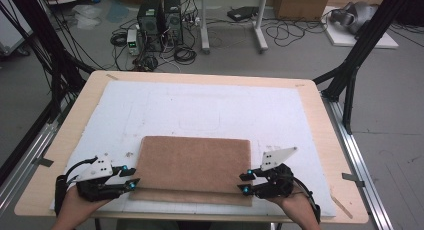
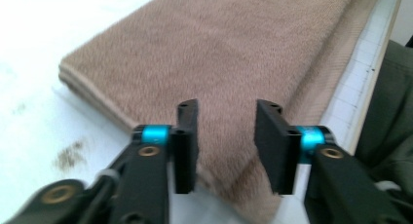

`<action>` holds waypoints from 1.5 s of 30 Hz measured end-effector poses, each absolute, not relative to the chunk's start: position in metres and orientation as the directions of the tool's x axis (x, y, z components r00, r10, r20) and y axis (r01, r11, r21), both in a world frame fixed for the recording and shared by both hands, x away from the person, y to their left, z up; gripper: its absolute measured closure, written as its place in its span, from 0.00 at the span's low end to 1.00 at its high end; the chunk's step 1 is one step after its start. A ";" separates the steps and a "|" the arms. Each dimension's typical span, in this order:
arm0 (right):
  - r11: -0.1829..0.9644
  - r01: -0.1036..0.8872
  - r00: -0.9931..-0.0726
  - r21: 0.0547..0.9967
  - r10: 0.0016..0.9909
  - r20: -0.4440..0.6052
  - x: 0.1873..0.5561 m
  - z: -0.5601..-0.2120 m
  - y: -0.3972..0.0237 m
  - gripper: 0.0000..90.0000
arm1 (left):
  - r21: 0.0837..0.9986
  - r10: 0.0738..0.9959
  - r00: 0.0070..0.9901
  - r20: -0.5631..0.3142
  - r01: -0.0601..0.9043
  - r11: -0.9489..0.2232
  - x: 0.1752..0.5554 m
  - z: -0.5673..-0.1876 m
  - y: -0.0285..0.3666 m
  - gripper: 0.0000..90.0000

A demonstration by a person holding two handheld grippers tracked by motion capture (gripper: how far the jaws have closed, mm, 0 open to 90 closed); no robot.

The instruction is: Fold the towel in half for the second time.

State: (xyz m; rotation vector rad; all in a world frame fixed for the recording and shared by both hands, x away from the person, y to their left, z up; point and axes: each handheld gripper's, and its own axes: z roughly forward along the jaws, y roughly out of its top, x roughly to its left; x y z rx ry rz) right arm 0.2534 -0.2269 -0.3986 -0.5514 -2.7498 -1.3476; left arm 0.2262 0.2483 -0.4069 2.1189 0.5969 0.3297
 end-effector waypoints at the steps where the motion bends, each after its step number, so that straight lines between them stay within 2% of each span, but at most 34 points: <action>1: 0.573 0.306 -0.944 0.760 0.285 0.165 0.253 -0.399 -0.224 0.67 | 0.814 0.517 0.856 0.015 0.289 -0.504 0.226 -0.409 0.246 0.66; 4: 0.587 0.303 -0.947 0.751 0.277 0.166 0.252 -0.409 -0.216 0.66 | 0.802 0.517 0.856 -0.001 0.309 -0.511 0.226 -0.417 0.244 0.69; 9: 0.571 0.361 -0.923 0.737 0.330 0.196 0.259 -0.434 -0.218 0.69 | 0.788 0.548 0.836 -0.040 0.363 -0.497 0.234 -0.435 0.243 0.72; 12: 0.548 0.361 -0.921 0.755 0.336 0.197 0.260 -0.444 -0.217 0.83 | 0.798 0.551 0.834 -0.037 0.356 -0.486 0.236 -0.443 0.237 0.87; 14: 0.546 0.367 -0.921 0.753 0.328 0.211 0.262 -0.444 -0.217 0.92 | 0.800 0.557 0.830 -0.045 0.363 -0.477 0.238 -0.442 0.236 0.92; 15: 0.551 0.359 -0.925 0.753 0.321 0.205 0.262 -0.443 -0.217 0.94 | 0.801 0.558 0.830 -0.032 0.355 -0.482 0.237 -0.439 0.237 0.93; 18: 0.582 0.325 -0.936 0.745 0.310 0.166 0.261 -0.430 -0.215 0.95 | 0.816 0.565 0.825 -0.004 0.329 -0.475 0.233 -0.428 0.240 0.94; 25: 0.538 0.246 -0.955 0.806 0.276 0.108 0.251 -0.373 -0.224 0.95 | 0.855 0.552 0.832 0.054 0.248 -0.456 0.219 -0.376 0.247 0.94; 28: 0.549 0.222 -0.966 0.806 0.238 0.104 0.240 -0.362 -0.224 0.95 | 0.849 0.538 0.841 0.055 0.245 -0.469 0.208 -0.374 0.248 0.94; 31: 0.598 0.235 -0.967 0.766 0.222 0.124 0.235 -0.379 -0.221 0.93 | 0.815 0.515 0.857 0.016 0.288 -0.503 0.204 -0.397 0.246 0.92; 34: 0.619 0.305 -0.951 0.723 0.234 0.201 0.239 -0.408 -0.221 0.79 | 0.799 0.523 0.852 -0.021 0.329 -0.504 0.204 -0.417 0.244 0.73; 37: 0.545 0.341 -0.939 0.766 0.242 0.246 0.243 -0.409 -0.227 0.72 | 0.815 0.531 0.847 -0.019 0.321 -0.483 0.208 -0.414 0.246 0.66; 43: 0.486 0.345 -0.911 0.803 0.380 0.161 0.267 -0.390 -0.233 0.57 | 0.829 0.567 0.824 0.013 0.308 -0.466 0.233 -0.395 0.247 0.59; 45: 0.471 0.354 -0.893 0.808 0.427 0.143 0.280 -0.390 -0.234 0.55 | 0.836 0.587 0.810 0.004 0.319 -0.447 0.243 -0.395 0.247 0.58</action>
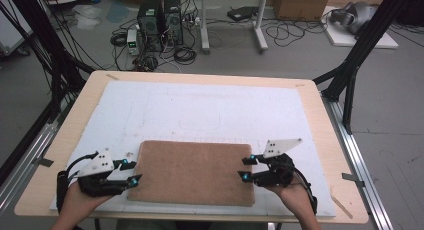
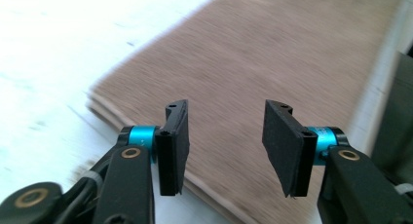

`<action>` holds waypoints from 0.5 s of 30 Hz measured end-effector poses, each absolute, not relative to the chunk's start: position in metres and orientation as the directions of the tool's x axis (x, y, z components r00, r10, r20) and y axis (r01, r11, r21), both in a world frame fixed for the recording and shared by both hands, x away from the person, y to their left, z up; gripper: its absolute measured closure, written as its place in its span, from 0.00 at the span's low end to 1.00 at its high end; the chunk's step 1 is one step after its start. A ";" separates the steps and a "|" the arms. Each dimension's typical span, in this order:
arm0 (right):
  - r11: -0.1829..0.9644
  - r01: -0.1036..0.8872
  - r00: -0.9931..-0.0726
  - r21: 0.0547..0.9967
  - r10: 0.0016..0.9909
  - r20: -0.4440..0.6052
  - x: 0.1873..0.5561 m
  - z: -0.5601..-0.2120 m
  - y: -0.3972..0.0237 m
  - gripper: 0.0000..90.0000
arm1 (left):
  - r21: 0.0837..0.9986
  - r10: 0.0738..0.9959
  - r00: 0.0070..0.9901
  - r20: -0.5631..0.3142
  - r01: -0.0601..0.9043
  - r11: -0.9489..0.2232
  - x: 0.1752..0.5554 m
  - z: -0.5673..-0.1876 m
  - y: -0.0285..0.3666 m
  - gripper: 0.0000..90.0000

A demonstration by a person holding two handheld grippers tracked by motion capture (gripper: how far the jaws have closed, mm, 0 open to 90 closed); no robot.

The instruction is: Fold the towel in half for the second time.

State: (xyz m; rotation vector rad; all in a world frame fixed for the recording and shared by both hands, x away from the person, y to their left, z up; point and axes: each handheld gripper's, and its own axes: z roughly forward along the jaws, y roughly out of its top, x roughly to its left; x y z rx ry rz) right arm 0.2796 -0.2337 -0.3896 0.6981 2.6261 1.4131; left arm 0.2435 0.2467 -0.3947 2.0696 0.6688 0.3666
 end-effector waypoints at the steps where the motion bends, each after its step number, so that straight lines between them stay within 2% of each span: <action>1: 0.471 0.356 -0.890 0.807 0.434 0.140 0.284 -0.390 -0.234 0.54 | 0.838 0.597 0.802 -0.001 0.327 -0.438 0.250 -0.395 0.247 0.57; 10: 0.464 0.388 -0.842 0.796 0.530 0.102 0.326 -0.400 -0.237 0.43 | 0.833 0.719 0.695 -0.005 0.401 -0.381 0.303 -0.406 0.247 0.48; 15: 0.469 0.414 -0.822 0.780 0.561 0.099 0.339 -0.410 -0.236 0.38 | 0.807 0.737 0.672 -0.070 0.473 -0.354 0.328 -0.419 0.247 0.48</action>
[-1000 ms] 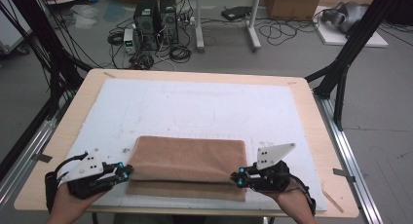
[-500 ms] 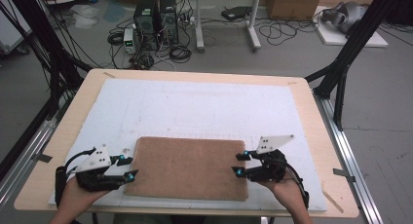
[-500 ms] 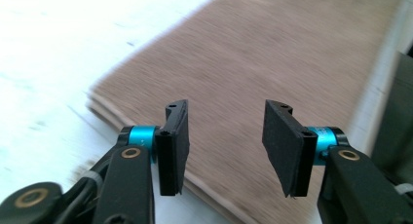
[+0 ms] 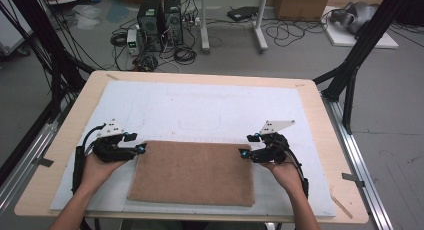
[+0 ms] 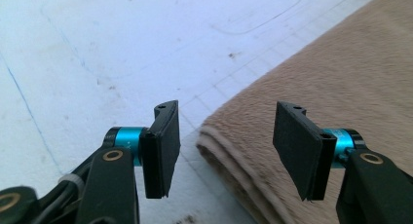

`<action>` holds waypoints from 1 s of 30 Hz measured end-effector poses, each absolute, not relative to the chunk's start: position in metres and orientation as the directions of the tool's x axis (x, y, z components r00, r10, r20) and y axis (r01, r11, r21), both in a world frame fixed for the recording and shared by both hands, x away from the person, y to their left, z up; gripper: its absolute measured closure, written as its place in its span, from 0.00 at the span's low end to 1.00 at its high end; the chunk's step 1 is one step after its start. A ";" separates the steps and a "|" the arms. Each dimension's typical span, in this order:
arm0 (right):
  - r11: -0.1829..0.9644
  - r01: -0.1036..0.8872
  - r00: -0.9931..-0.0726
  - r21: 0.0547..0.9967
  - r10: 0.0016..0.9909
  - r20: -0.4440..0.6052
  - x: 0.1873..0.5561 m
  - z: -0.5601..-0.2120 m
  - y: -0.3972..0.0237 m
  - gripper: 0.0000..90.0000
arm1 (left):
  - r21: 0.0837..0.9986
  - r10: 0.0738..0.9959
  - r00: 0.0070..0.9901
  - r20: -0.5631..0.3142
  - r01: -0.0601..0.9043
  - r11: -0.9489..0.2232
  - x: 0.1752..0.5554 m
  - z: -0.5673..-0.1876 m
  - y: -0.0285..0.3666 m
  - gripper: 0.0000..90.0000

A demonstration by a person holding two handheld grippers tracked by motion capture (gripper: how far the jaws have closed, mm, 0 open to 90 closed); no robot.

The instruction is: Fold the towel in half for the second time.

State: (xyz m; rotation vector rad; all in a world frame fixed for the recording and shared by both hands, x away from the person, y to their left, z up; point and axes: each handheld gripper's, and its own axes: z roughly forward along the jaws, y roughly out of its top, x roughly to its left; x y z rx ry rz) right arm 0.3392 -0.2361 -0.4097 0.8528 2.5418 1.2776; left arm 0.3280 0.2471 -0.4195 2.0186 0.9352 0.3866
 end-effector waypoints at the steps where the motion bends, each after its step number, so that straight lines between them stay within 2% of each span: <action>1: 0.479 0.417 -0.821 0.772 0.563 0.095 0.341 -0.412 -0.236 0.37 | 0.804 0.734 0.673 -0.089 0.484 -0.346 0.331 -0.422 0.246 0.48; 7: 0.493 0.453 -0.818 0.743 0.561 0.127 0.350 -0.423 -0.233 0.36 | 0.759 0.733 0.673 -0.099 0.527 -0.382 0.339 -0.436 0.239 0.43; 10: 0.516 0.462 -0.823 0.721 0.553 0.132 0.354 -0.429 -0.230 0.36 | 0.753 0.723 0.685 -0.094 0.524 -0.398 0.339 -0.438 0.238 0.47; 13: 0.539 0.473 -0.827 0.696 0.544 0.141 0.355 -0.434 -0.226 0.44 | 0.751 0.709 0.699 -0.095 0.518 -0.410 0.339 -0.440 0.236 0.55; 16: 0.539 0.471 -0.833 0.698 0.533 0.151 0.354 -0.436 -0.225 0.62 | 0.749 0.710 0.695 -0.114 0.530 -0.398 0.340 -0.439 0.237 0.63; 20: 0.520 0.476 -0.836 0.709 0.519 0.181 0.354 -0.436 -0.228 0.80 | 0.755 0.703 0.706 -0.089 0.508 -0.415 0.337 -0.437 0.234 0.81; 25: 0.528 0.459 -0.844 0.715 0.511 0.165 0.353 -0.430 -0.229 0.86 | 0.780 0.717 0.694 -0.067 0.484 -0.396 0.333 -0.432 0.233 0.90; 30: 0.517 0.435 -0.837 0.737 0.535 0.118 0.361 -0.411 -0.231 0.86 | 0.826 0.746 0.663 -0.061 0.453 -0.335 0.341 -0.416 0.232 0.91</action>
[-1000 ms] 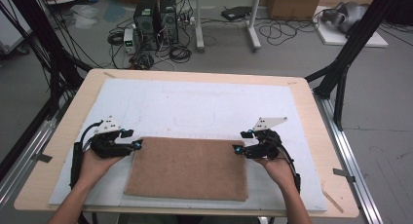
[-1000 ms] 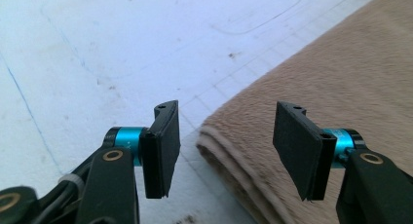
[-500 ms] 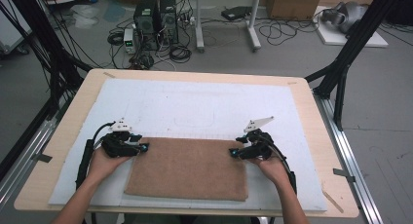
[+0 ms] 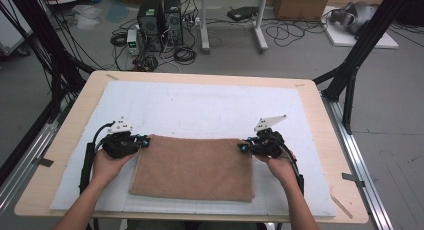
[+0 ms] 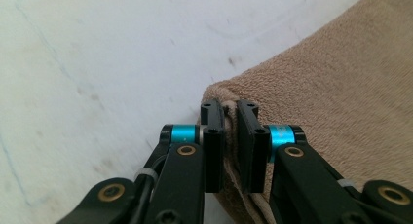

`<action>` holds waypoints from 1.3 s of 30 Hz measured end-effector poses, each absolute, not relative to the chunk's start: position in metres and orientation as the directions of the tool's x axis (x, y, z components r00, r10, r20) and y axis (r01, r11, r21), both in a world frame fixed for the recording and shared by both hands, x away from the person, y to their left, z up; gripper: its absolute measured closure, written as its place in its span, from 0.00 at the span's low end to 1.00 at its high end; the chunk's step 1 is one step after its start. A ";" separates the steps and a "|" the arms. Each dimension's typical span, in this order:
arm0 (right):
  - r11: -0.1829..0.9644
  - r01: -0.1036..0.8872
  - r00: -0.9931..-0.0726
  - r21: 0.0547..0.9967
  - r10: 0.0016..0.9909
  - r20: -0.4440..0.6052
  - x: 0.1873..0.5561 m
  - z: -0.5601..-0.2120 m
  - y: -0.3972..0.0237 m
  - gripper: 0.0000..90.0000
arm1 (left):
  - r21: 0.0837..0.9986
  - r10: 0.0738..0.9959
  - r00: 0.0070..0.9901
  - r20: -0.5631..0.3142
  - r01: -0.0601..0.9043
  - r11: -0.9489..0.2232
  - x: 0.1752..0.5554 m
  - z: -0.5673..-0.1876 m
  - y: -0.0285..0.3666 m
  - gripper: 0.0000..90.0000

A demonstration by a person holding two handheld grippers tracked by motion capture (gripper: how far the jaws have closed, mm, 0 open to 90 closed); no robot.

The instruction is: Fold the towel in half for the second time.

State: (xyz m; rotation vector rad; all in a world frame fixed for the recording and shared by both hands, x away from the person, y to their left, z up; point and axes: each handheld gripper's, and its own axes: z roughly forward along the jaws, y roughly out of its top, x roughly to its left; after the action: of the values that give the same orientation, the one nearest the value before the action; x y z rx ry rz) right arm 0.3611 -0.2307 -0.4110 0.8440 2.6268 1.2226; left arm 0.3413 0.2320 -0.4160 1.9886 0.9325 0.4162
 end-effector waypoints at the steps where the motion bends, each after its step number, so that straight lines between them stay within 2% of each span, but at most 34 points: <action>1: 0.515 0.430 -0.834 0.741 0.541 0.108 0.364 -0.408 -0.231 0.86 | 0.832 0.752 0.657 -0.051 0.444 -0.331 0.345 -0.412 0.230 0.91; 12: 0.483 0.407 -0.794 0.775 0.607 0.039 0.415 -0.358 -0.234 0.86 | 0.871 0.809 0.587 0.007 0.394 -0.293 0.401 -0.361 0.217 0.91; 13: 0.471 0.417 -0.783 0.777 0.621 0.044 0.423 -0.355 -0.235 0.82 | 0.864 0.815 0.579 0.025 0.397 -0.309 0.405 -0.360 0.216 0.89; 14: 0.467 0.418 -0.775 0.779 0.631 0.037 0.427 -0.355 -0.234 0.77 | 0.858 0.832 0.553 0.037 0.409 -0.310 0.409 -0.359 0.213 0.82; 15: 0.470 0.430 -0.761 0.771 0.648 0.030 0.432 -0.355 -0.234 0.73 | 0.855 0.851 0.525 0.035 0.425 -0.298 0.413 -0.360 0.213 0.71; 16: 0.458 0.448 -0.753 0.768 0.656 0.048 0.437 -0.357 -0.234 0.71 | 0.860 0.854 0.519 0.020 0.427 -0.279 0.415 -0.361 0.214 0.67; 17: 0.452 0.462 -0.747 0.763 0.662 0.060 0.439 -0.359 -0.234 0.69 | 0.859 0.855 0.518 0.007 0.435 -0.270 0.416 -0.363 0.215 0.68; 26: 0.424 0.496 -0.725 0.758 0.682 0.094 0.437 -0.377 -0.237 0.57 | 0.834 0.830 0.556 -0.033 0.473 -0.283 0.405 -0.380 0.222 0.65; 28: 0.423 0.494 -0.725 0.760 0.683 0.091 0.435 -0.379 -0.236 0.55 | 0.843 0.825 0.565 -0.021 0.453 -0.289 0.399 -0.382 0.221 0.64; 39: 0.396 0.502 -0.721 0.769 0.683 0.118 0.417 -0.386 -0.231 0.43 | 0.855 0.798 0.598 -0.075 0.451 -0.257 0.372 -0.403 0.226 0.61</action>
State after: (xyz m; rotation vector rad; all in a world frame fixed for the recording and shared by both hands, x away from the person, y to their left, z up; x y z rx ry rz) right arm 0.4172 -0.2308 -0.3863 1.0515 2.4362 1.2270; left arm 0.3725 0.2265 -0.4025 1.8988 1.0014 0.4709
